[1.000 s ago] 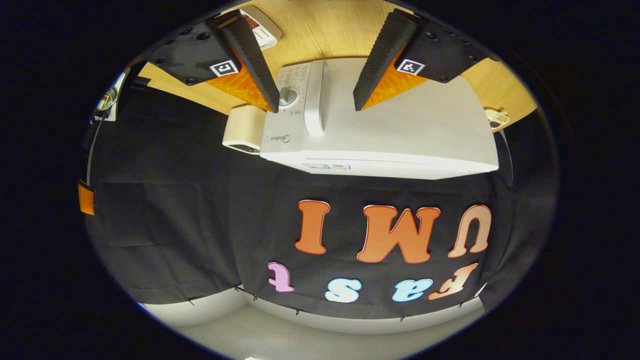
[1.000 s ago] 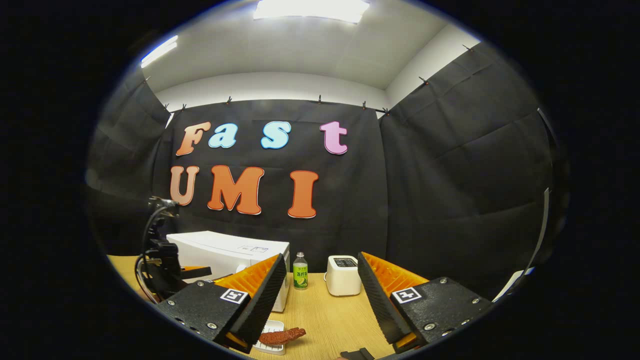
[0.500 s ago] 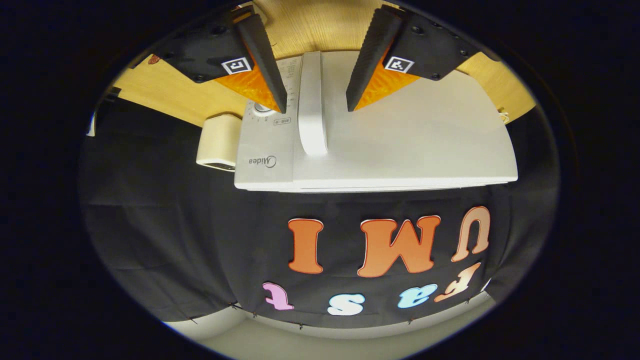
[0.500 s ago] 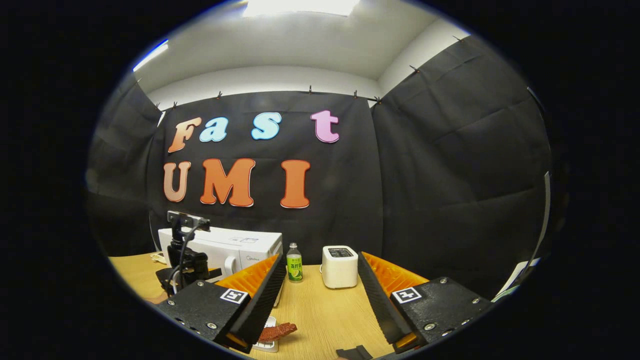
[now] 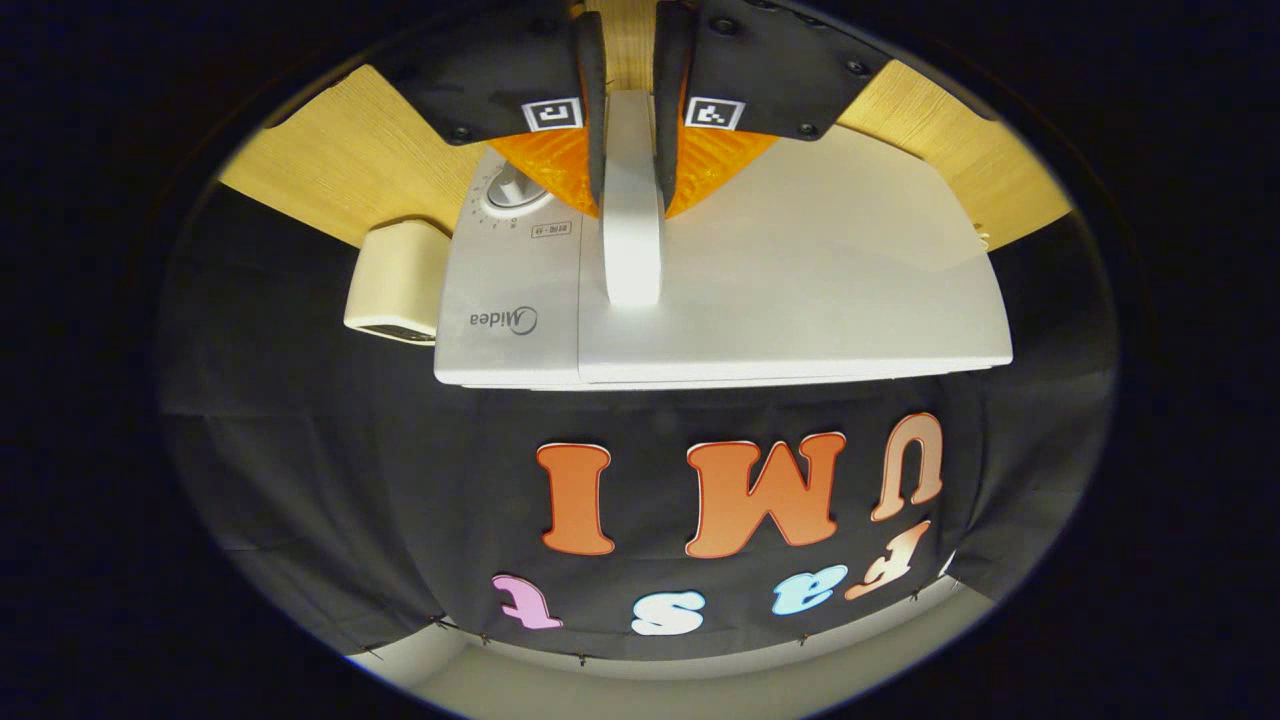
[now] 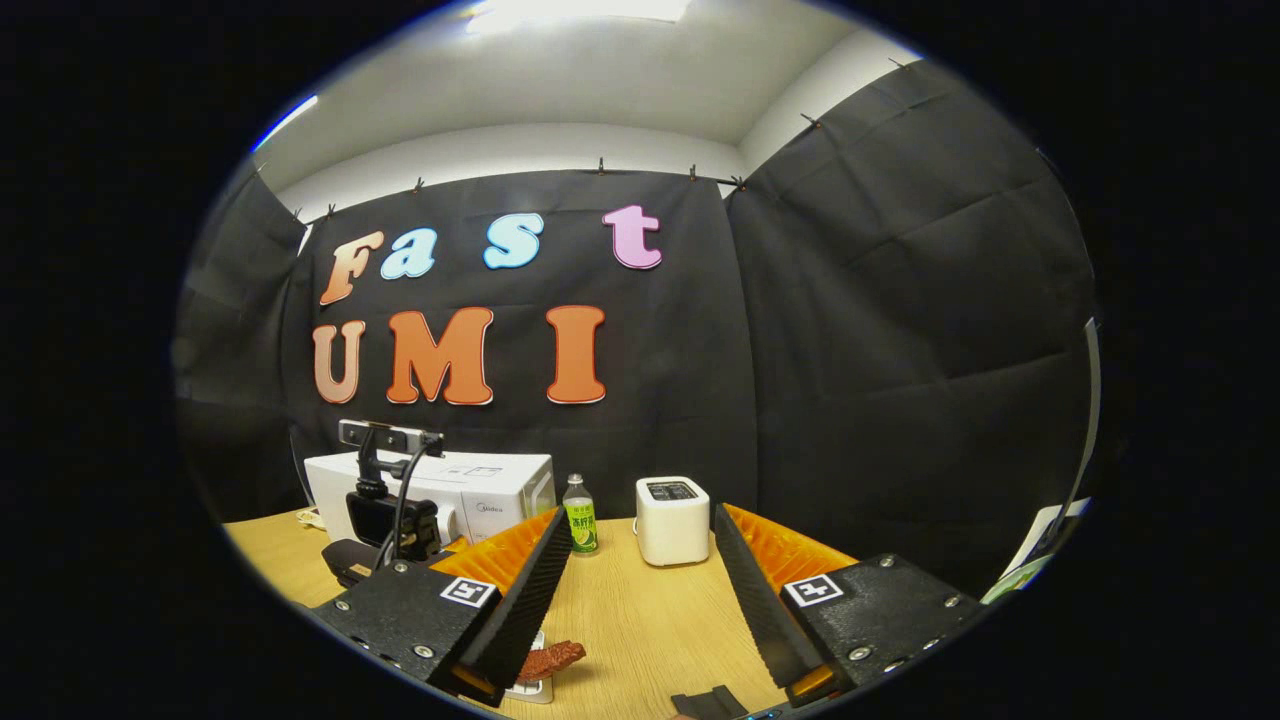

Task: Open the microwave oven with the left hand, put the food in, and close the microwave oven.

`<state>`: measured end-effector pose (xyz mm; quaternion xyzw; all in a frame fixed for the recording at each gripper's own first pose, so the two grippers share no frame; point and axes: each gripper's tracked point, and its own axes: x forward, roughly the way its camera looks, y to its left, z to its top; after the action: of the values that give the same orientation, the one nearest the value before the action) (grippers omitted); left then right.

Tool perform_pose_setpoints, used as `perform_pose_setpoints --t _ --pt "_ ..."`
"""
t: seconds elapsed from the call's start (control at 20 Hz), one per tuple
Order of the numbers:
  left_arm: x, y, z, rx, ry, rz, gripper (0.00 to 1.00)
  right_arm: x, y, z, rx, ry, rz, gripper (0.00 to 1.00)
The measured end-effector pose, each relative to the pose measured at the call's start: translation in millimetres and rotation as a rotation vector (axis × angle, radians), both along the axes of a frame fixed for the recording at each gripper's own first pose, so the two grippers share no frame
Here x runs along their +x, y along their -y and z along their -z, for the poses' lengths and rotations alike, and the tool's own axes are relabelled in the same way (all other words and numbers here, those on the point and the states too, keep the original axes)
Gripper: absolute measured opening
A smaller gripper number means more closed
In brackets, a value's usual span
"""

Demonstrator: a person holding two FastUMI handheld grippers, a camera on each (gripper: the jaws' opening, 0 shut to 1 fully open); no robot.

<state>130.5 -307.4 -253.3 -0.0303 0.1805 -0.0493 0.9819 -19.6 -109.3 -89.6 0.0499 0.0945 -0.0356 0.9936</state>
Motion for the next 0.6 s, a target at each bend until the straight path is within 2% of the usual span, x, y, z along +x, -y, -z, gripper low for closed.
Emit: perform_pose_setpoints --t 0.05,0.1,0.3,0.35,0.4,0.5,0.6 --pt "0.8 0.4 1.1 -0.001 -0.011 0.004 0.23 -0.3 0.7 1.4 0.008 -0.007 0.003 0.89" --pt "-1.0 3.2 0.5 0.0 -0.013 0.009 0.13 -1.6 1.4 1.8 0.017 -0.013 0.005 0.89" --pt "-1.0 1.0 0.4 -0.005 -0.031 0.032 0.13 -5.9 3.9 -1.8 0.028 -0.017 0.018 0.89" --pt "-0.5 1.1 0.2 -0.015 -0.03 0.034 0.09 -6.0 4.6 -2.2 0.018 -0.018 0.022 0.9" --pt "-1.8 1.4 0.9 -0.019 -0.035 0.038 0.13 -7.9 5.5 -2.2 0.008 -0.018 0.024 0.89" --pt "-18.8 -2.6 -3.1 -0.027 -0.045 0.023 0.13 -10.2 3.7 -2.3 -0.002 -0.023 0.022 0.89" --pt "-31.1 -6.8 -10.4 0.021 0.013 0.037 0.1 -9.7 0.9 -0.4 0.004 -0.035 0.021 0.89"
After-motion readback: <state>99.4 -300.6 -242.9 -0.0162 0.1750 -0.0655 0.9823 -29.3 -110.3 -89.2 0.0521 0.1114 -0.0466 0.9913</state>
